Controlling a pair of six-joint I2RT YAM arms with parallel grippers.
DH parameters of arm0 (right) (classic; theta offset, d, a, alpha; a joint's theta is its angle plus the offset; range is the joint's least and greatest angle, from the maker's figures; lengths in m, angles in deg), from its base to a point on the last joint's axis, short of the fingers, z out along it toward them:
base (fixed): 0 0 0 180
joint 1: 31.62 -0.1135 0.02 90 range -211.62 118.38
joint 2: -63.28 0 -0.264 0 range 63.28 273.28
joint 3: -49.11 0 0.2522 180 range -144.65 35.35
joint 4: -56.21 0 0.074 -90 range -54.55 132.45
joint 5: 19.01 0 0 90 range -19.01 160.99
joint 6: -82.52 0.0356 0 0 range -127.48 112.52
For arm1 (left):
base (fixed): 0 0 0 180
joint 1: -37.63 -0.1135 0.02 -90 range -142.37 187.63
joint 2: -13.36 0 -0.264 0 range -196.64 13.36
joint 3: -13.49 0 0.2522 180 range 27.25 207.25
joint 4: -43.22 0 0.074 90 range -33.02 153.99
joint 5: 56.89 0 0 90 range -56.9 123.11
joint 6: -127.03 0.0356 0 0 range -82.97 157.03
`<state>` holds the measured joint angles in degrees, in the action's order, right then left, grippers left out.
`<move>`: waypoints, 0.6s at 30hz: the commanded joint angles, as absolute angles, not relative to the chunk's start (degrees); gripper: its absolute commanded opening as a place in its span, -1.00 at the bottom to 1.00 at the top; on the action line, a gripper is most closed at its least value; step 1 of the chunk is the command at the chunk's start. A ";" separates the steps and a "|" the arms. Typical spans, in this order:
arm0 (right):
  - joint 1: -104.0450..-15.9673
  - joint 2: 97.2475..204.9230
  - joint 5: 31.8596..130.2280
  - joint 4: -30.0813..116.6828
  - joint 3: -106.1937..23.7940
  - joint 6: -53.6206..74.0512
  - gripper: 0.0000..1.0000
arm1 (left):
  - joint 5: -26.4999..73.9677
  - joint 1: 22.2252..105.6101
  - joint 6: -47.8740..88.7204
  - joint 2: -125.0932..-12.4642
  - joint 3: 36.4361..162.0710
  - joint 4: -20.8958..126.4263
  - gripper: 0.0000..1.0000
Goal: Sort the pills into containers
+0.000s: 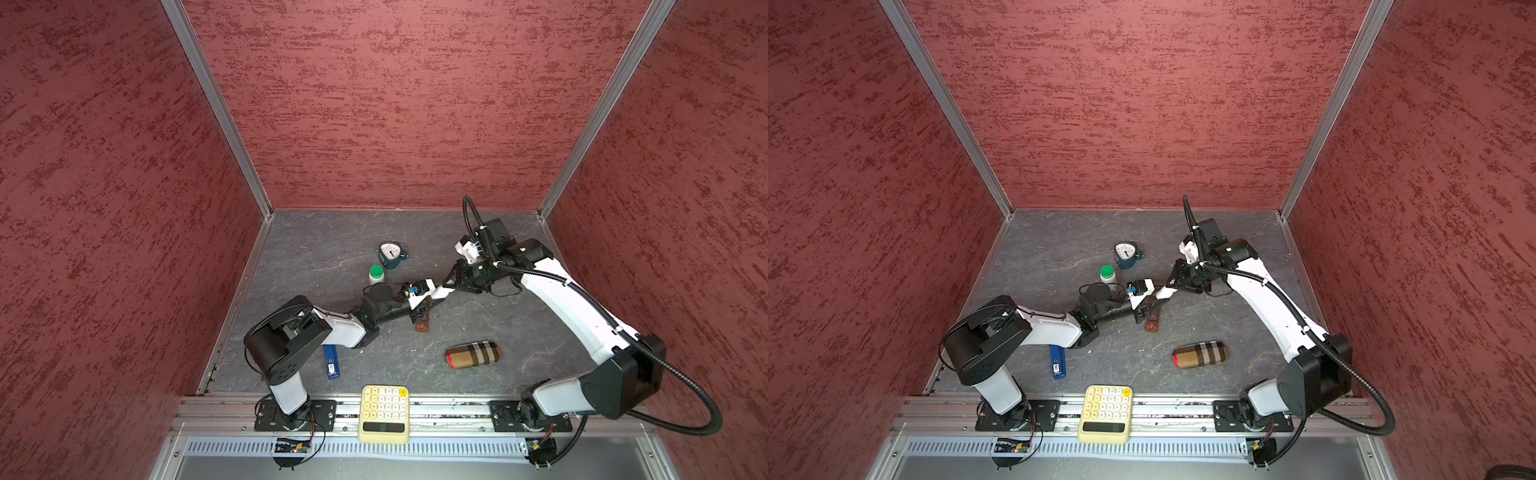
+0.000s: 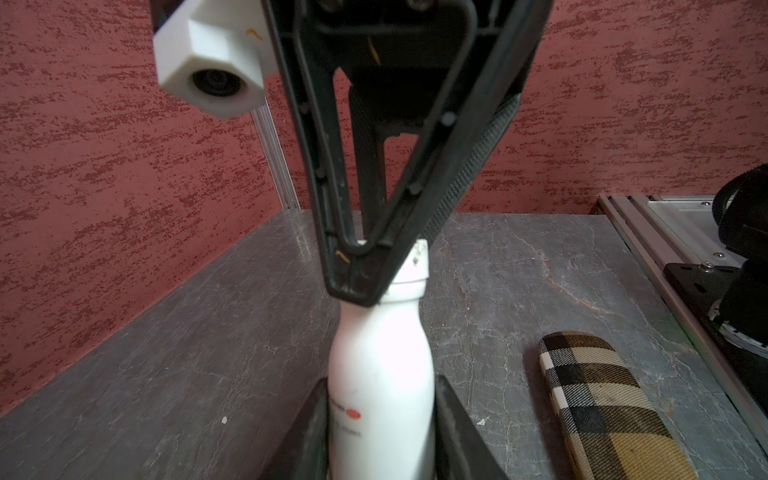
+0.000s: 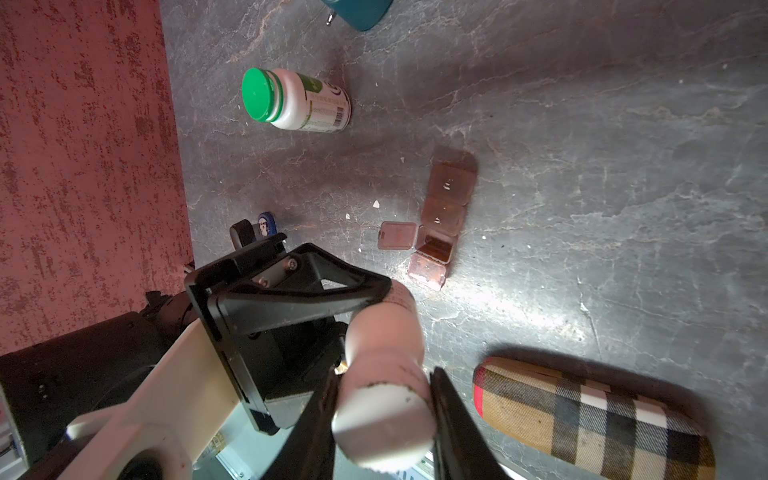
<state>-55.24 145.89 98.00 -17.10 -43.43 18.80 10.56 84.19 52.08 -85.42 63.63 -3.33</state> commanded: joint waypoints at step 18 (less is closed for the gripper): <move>-55.15 143.49 93.85 -12.67 -45.42 27.44 0.26 | 31.49 87.63 61.99 -87.85 58.32 -17.41 -0.78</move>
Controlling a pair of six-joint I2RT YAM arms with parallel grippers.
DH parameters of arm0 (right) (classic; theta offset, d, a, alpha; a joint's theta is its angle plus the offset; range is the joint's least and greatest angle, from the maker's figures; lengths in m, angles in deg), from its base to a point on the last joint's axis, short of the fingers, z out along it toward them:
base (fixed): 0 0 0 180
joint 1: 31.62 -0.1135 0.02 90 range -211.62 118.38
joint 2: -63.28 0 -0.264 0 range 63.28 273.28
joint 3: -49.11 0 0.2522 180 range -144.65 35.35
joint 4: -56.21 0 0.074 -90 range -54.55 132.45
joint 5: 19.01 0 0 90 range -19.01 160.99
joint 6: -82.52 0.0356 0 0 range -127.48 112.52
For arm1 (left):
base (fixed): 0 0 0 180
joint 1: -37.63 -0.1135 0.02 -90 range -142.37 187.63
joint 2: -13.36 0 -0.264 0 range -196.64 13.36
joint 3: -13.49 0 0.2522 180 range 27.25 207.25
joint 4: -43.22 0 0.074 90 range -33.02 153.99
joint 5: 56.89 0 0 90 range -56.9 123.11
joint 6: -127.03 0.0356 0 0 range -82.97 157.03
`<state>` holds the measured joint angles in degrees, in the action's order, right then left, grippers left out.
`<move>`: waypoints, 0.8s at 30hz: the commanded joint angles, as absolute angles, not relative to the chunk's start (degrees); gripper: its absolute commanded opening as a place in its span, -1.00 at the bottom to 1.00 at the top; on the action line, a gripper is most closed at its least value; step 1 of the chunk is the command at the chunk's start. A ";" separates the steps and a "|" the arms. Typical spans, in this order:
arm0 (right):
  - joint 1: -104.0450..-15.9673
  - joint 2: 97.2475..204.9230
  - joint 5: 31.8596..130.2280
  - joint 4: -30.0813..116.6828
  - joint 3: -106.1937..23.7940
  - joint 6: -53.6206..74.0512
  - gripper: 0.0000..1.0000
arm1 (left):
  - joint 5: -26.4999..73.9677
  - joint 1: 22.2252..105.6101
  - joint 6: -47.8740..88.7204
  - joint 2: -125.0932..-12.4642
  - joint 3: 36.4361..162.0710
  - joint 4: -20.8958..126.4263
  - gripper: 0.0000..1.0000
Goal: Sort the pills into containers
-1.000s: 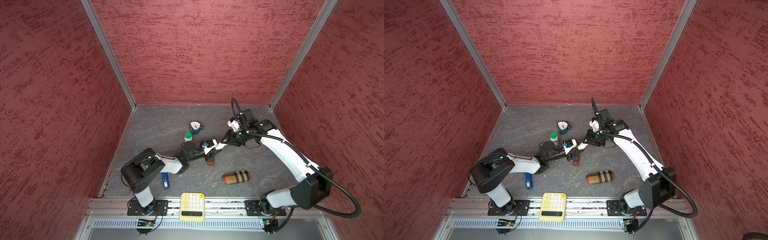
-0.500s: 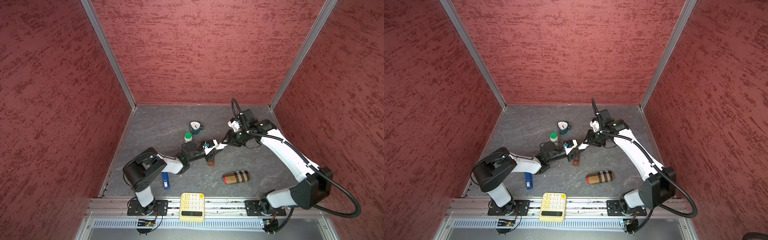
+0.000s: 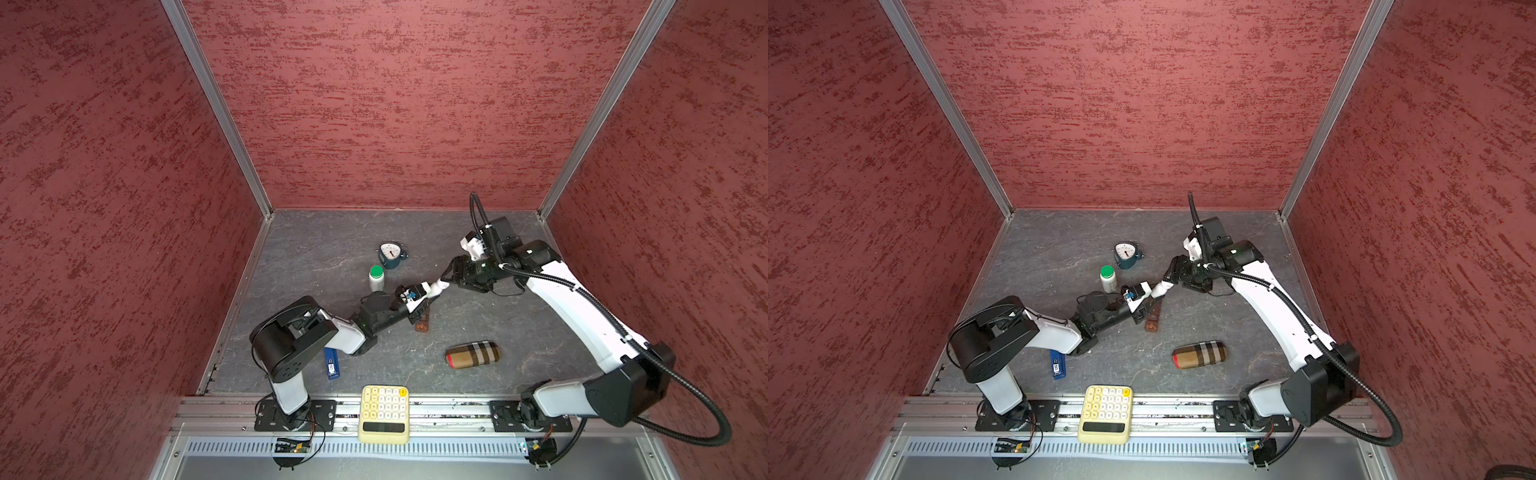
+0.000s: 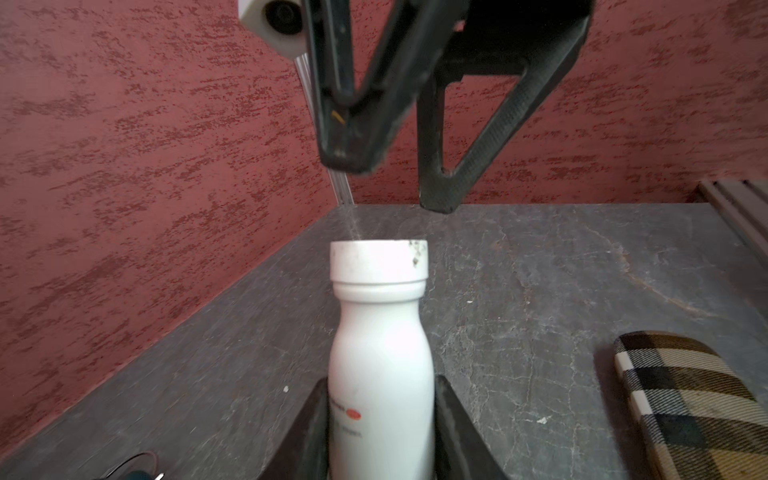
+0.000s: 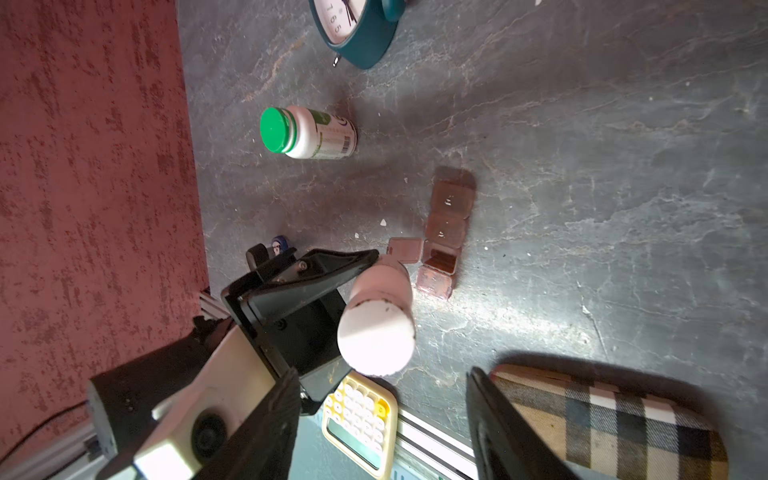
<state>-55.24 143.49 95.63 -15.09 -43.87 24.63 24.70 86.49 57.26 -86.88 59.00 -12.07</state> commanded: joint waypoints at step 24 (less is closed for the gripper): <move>-57.86 147.90 95.32 -11.34 -44.81 27.60 -0.15 | 36.89 90.52 68.12 -90.15 58.26 -19.58 -0.79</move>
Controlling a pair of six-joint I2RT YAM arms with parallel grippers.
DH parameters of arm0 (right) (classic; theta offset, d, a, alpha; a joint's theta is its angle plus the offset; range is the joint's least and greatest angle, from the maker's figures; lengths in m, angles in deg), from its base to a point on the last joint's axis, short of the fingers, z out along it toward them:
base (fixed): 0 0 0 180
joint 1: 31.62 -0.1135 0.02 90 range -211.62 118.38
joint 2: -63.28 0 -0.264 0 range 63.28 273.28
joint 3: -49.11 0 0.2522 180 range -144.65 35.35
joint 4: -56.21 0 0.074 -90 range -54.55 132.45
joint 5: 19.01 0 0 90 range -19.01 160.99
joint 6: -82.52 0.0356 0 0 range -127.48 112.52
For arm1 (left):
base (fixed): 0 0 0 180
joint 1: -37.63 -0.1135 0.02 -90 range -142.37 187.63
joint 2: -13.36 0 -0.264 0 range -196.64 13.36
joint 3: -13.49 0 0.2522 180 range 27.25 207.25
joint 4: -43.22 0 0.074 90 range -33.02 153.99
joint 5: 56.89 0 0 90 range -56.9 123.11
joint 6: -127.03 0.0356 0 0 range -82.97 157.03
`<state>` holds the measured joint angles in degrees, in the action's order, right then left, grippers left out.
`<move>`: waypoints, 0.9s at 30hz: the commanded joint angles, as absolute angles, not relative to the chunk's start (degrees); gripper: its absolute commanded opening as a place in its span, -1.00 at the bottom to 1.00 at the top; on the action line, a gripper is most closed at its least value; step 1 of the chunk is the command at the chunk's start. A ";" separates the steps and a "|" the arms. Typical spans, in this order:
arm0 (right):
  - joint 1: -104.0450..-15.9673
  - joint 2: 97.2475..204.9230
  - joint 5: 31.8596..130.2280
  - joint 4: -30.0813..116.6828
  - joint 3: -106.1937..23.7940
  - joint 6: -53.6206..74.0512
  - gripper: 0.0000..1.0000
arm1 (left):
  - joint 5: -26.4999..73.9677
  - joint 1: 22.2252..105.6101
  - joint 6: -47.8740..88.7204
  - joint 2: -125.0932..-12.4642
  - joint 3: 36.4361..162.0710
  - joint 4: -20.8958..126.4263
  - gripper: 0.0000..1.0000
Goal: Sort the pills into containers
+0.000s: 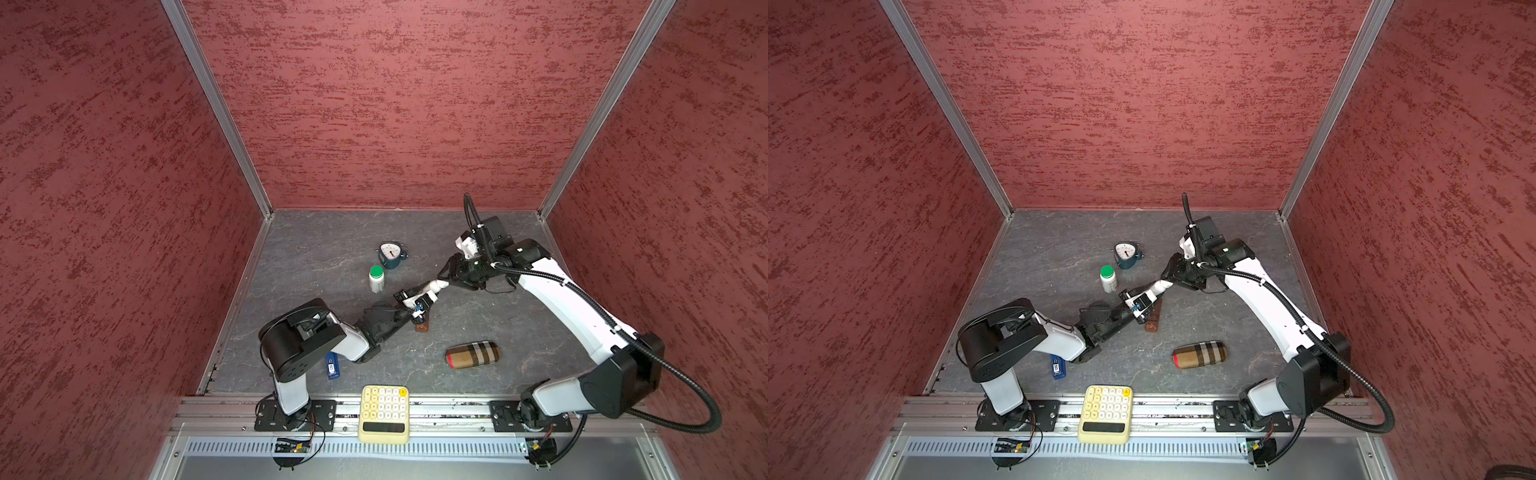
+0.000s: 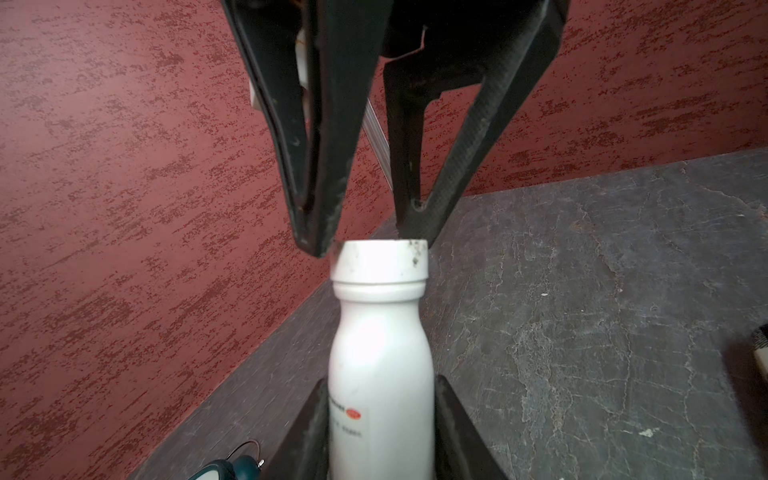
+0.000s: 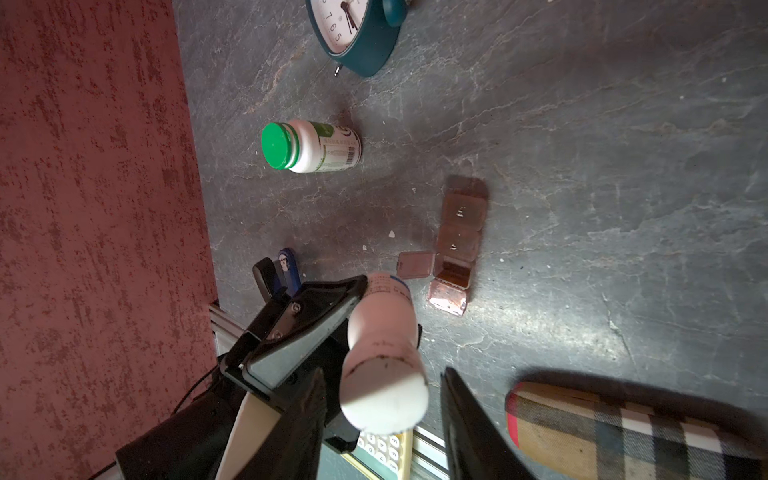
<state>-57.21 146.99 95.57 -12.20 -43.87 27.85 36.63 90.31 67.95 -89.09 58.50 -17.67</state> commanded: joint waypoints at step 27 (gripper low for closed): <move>-62.30 149.43 88.13 -24.15 -46.43 2.52 -0.41 | -6.36 77.69 44.05 -83.96 58.60 -8.81 -0.92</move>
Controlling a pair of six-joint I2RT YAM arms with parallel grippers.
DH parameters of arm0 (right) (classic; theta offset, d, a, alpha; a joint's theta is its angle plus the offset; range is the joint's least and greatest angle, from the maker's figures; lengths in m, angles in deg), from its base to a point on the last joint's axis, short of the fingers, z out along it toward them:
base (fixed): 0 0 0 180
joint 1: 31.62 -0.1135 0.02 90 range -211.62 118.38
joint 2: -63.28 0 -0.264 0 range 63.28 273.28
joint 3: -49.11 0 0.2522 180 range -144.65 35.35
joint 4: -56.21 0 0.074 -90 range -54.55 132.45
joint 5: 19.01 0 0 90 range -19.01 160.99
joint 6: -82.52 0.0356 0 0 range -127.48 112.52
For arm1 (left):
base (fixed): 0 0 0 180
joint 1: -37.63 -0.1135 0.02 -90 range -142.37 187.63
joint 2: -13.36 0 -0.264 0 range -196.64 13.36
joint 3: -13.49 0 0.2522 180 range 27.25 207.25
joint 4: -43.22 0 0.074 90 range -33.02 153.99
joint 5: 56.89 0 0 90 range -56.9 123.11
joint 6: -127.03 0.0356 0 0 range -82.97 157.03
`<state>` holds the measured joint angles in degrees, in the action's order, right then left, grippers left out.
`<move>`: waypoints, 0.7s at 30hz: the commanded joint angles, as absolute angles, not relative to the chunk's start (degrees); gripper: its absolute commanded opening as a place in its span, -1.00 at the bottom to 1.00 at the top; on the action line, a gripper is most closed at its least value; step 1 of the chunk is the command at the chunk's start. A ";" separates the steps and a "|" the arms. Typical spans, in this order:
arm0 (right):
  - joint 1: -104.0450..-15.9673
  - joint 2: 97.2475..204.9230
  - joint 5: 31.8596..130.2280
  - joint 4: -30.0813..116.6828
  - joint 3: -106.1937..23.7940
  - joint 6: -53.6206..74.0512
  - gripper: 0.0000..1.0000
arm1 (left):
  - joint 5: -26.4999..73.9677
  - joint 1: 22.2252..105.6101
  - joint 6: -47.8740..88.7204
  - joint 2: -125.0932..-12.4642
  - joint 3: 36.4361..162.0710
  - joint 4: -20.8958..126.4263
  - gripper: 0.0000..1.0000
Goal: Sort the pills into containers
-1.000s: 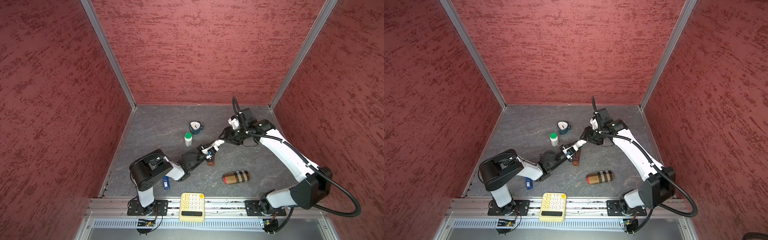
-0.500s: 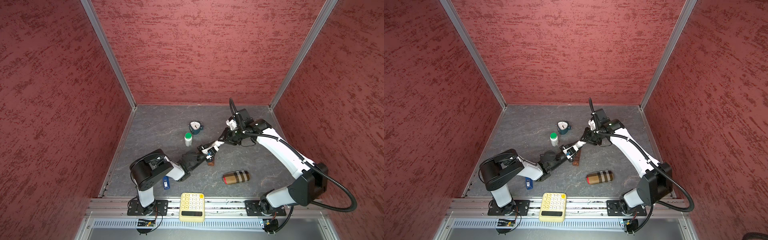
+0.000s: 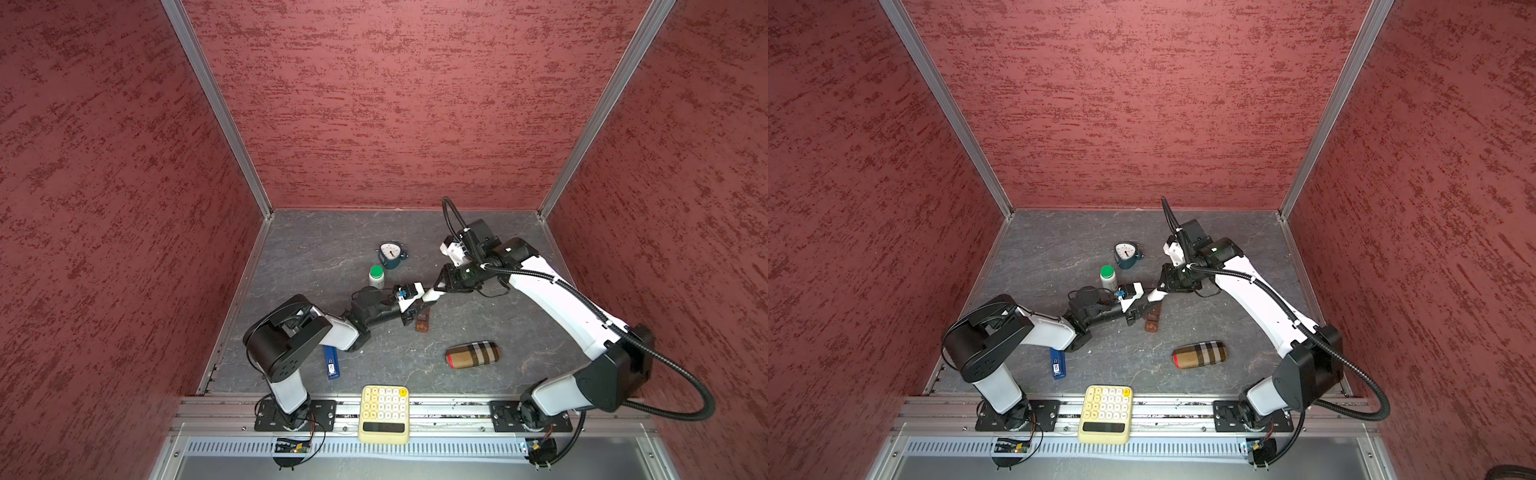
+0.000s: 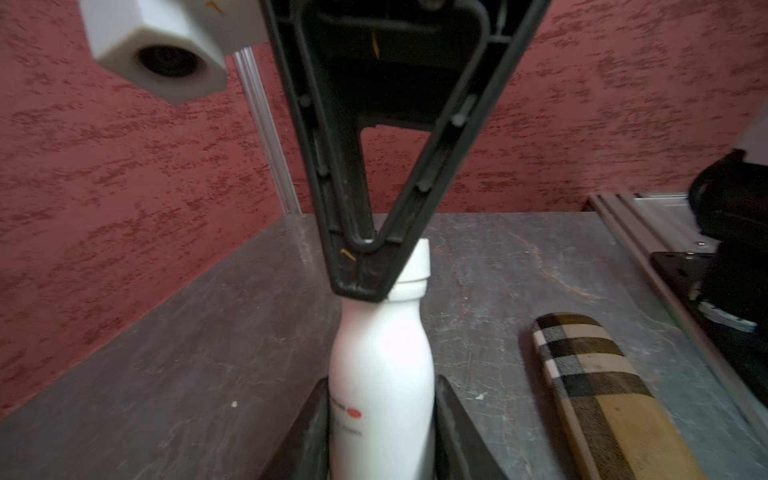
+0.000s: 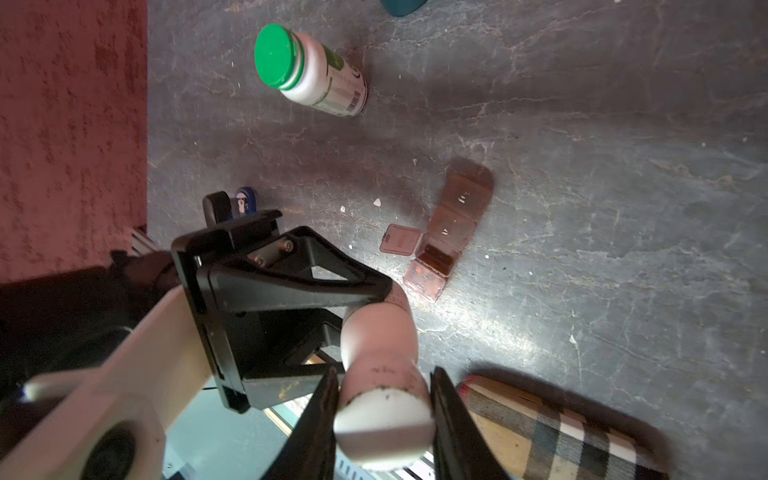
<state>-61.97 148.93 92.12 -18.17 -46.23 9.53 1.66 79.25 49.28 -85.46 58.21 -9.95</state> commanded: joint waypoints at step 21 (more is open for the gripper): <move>-62.65 146.84 89.49 -22.76 -51.28 5.69 0.64 | -3.10 77.79 45.23 -84.72 57.90 -9.97 -1.00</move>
